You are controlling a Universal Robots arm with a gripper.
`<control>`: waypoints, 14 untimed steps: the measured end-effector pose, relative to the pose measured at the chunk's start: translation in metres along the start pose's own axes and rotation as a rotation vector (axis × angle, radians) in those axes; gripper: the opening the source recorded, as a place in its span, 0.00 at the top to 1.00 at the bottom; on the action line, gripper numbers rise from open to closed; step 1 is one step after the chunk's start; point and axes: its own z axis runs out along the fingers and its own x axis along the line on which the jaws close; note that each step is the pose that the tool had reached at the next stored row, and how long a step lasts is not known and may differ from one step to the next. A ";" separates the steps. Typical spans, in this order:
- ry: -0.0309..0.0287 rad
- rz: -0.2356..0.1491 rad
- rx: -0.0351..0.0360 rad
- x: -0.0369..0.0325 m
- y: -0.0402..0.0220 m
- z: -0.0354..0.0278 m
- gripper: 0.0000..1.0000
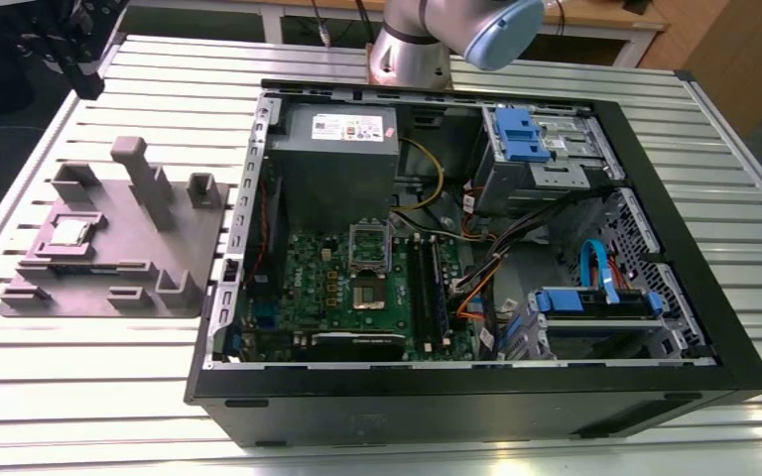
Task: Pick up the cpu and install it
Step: 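Reach for the cpu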
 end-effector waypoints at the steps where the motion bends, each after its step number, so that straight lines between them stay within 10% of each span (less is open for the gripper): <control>1: -0.0001 0.000 -0.0001 0.0001 0.0000 0.0000 0.90; 14: 0.0000 0.000 0.0000 0.0059 -0.0004 -0.0001 0.90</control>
